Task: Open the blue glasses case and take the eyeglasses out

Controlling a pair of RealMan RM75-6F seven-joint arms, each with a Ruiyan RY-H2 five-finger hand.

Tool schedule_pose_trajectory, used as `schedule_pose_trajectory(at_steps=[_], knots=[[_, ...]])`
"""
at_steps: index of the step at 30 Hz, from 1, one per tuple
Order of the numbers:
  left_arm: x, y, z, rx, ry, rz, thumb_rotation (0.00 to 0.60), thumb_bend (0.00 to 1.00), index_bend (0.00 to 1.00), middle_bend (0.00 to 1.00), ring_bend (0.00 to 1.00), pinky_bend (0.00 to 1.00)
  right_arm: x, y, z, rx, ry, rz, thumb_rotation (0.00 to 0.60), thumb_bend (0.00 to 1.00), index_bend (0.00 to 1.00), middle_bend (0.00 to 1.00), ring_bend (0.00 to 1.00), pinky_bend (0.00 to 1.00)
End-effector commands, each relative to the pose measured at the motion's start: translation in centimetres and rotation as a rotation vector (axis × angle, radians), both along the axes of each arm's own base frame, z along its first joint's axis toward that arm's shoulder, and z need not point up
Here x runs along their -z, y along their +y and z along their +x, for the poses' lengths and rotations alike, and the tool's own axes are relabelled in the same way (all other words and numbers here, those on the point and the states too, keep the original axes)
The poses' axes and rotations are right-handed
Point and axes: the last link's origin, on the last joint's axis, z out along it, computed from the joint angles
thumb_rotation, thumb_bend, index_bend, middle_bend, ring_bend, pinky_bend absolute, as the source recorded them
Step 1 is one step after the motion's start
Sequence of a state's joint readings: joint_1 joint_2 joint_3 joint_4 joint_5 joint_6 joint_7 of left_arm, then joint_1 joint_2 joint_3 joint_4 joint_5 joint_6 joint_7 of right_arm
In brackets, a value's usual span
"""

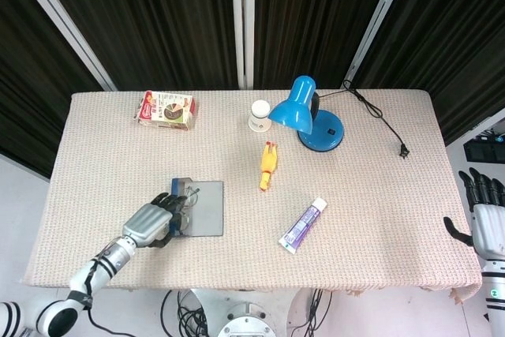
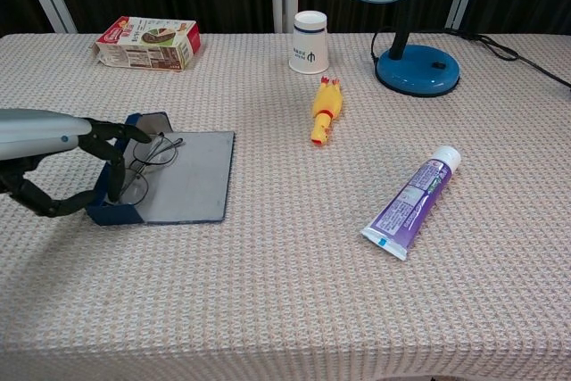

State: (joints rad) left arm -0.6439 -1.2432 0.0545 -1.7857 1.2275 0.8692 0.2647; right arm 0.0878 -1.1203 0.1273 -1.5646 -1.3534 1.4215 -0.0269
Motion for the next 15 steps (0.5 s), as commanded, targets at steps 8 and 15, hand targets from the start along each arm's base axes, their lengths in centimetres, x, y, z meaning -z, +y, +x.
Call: schedule_pose_trajectory(at_steps=[8, 15], knots=[[-1.8, -0.1, -2.1, -0.071, 0.067, 0.038, 0.6, 0.53, 0.47, 0.0, 0.0, 0.0, 0.2, 0.0, 0.4, -0.007, 0.007, 0.006, 0.6, 0.23, 0.0, 0.0, 0.0, 0.0], [-2.6, 0.8, -3.4, -0.068, 0.139, 0.114, 0.6, 0.53, 0.48, 0.0, 0.0, 0.0, 0.3, 0.0, 0.6, -0.008, 0.012, 0.012, 0.6, 0.23, 0.0, 0.0, 0.0, 0.0]])
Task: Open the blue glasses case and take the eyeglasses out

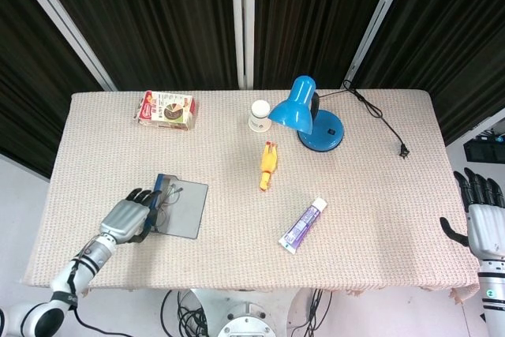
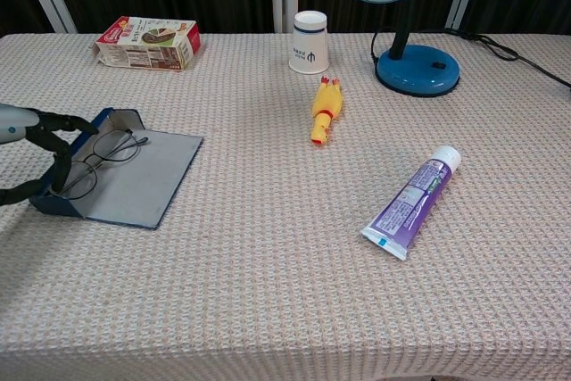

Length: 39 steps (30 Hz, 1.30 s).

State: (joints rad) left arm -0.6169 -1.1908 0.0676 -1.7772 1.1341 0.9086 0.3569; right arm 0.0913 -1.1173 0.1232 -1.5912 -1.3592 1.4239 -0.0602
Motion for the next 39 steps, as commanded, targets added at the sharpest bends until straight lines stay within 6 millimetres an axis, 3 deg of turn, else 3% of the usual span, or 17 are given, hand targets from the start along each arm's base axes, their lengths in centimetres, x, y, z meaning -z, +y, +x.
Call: schedule_pose_trajectory(at_steps=[1, 21, 39], knots=[[-0.4, 0.5, -0.6, -0.009, 0.031, 0.037, 0.6, 0.53, 0.48, 0.0, 0.0, 0.0, 0.0, 0.0, 0.0, 0.0, 0.0, 0.001, 0.6, 0.23, 0.0, 0.0, 0.0, 0.0], [-1.3, -0.2, -1.8, -0.061, 0.047, 0.061, 0.6, 0.53, 0.48, 0.0, 0.0, 0.0, 0.2, -0.1, 0.1, 0.007, 0.006, 0.012, 0.6, 0.23, 0.0, 0.0, 0.0, 0.0], [-1.5, 1.2, -3.4, -0.061, 0.111, 0.182, 0.6, 0.53, 0.43, 0.0, 0.0, 0.0, 0.5, -0.2, 0.4, 0.005, 0.013, 0.02, 0.6, 0.23, 0.0, 0.0, 0.0, 0.0]])
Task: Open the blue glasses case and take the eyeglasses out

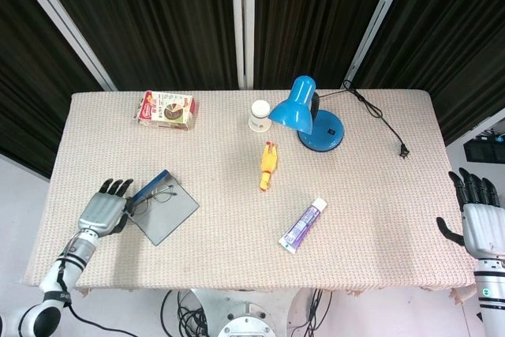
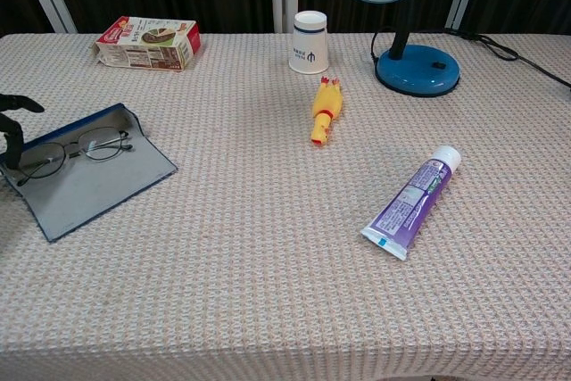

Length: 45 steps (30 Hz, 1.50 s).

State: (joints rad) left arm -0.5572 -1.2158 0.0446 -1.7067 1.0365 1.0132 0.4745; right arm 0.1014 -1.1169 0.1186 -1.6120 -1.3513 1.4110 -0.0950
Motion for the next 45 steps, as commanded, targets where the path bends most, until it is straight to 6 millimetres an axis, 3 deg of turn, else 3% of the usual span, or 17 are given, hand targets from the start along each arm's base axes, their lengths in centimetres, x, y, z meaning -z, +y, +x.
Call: schedule_pose_trajectory(at_steps=[1, 13, 16, 24, 36, 45], knots=[[0.1, 0.6, -0.3, -0.002, -0.001, 0.031, 0.6, 0.53, 0.43, 0.0, 0.0, 0.0, 0.0, 0.0, -0.1, 0.003, 0.0, 0.002, 0.6, 0.23, 0.0, 0.0, 0.0, 0.0], [0.3, 2.8, -1.5, -0.053, -0.024, 0.075, 0.6, 0.54, 0.41, 0.0, 0.0, 0.0, -0.3, 0.0, -0.4, 0.012, 0.0, -0.011, 0.6, 0.24, 0.0, 0.0, 0.0, 0.0], [0.1, 2.8, -0.8, -0.053, -0.069, 0.071, 0.6, 0.54, 0.41, 0.0, 0.0, 0.0, -0.4, 0.1, -0.3, 0.001, -0.002, -0.016, 0.6, 0.23, 0.0, 0.0, 0.0, 0.0], [-1.3, 2.9, 3.6, 0.041, -0.315, 0.183, 0.6, 0.52, 0.37, 0.0, 0.0, 0.0, -1.7, 0.0, 0.3, -0.03, -0.004, -0.071, 0.6, 0.24, 0.0, 0.0, 0.0, 0.0], [3.2, 5.2, 3.8, -0.094, -0.361, 0.187, 0.6, 0.32, 0.37, 0.02, 0.0, 0.0, -2.5, 0.0, 0.9, -0.043, -0.008, -0.099, 0.6, 0.24, 0.0, 0.0, 0.0, 0.0], [4.7, 6.7, 3.7, -0.141, -0.35, 0.186, 0.6, 0.29, 0.39, 0.03, 0.0, 0.0, -2.4, 0.0, 0.5, -0.03, -0.014, -0.089, 0.6, 0.24, 0.0, 0.0, 0.0, 0.0]])
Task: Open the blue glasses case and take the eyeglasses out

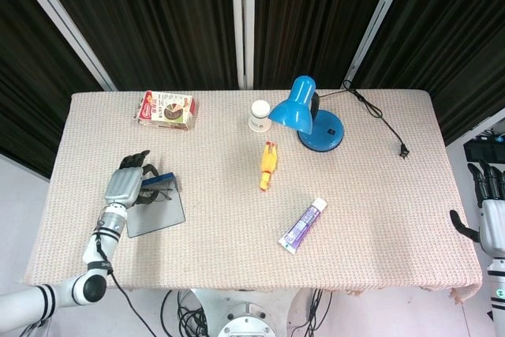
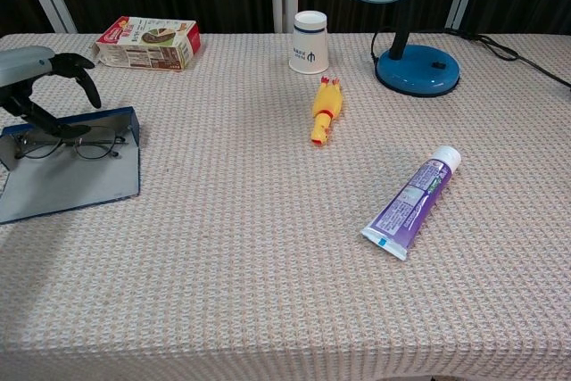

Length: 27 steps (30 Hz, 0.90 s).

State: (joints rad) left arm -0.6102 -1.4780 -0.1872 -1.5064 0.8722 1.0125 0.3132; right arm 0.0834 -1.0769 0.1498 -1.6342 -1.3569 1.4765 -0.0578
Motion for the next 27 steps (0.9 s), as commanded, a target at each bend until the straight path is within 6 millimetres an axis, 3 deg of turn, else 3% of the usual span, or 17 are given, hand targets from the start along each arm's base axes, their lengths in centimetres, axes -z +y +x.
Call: schedule_pose_trajectory(at_steps=[1, 10, 27], knots=[[0.4, 0.6, 0.1, -0.009, 0.0, -0.001, 0.6, 0.29, 0.4, 0.03, 0.0, 0.0, 0.0, 0.0, -0.1, 0.003, -0.001, 0.0, 0.6, 0.24, 0.0, 0.0, 0.0, 0.0], [0.5, 1.2, -0.2, -0.024, 0.03, 0.015, 0.6, 0.31, 0.45, 0.04, 0.0, 0.0, 0.1, -0.1, -0.3, 0.007, 0.0, 0.009, 0.6, 0.23, 0.0, 0.0, 0.0, 0.0], [0.2, 1.4, -1.3, -0.045, 0.069, 0.015, 0.6, 0.37, 0.46, 0.04, 0.0, 0.0, 0.6, -0.1, -0.3, 0.013, 0.005, 0.024, 0.6, 0.24, 0.0, 0.0, 0.0, 0.0]])
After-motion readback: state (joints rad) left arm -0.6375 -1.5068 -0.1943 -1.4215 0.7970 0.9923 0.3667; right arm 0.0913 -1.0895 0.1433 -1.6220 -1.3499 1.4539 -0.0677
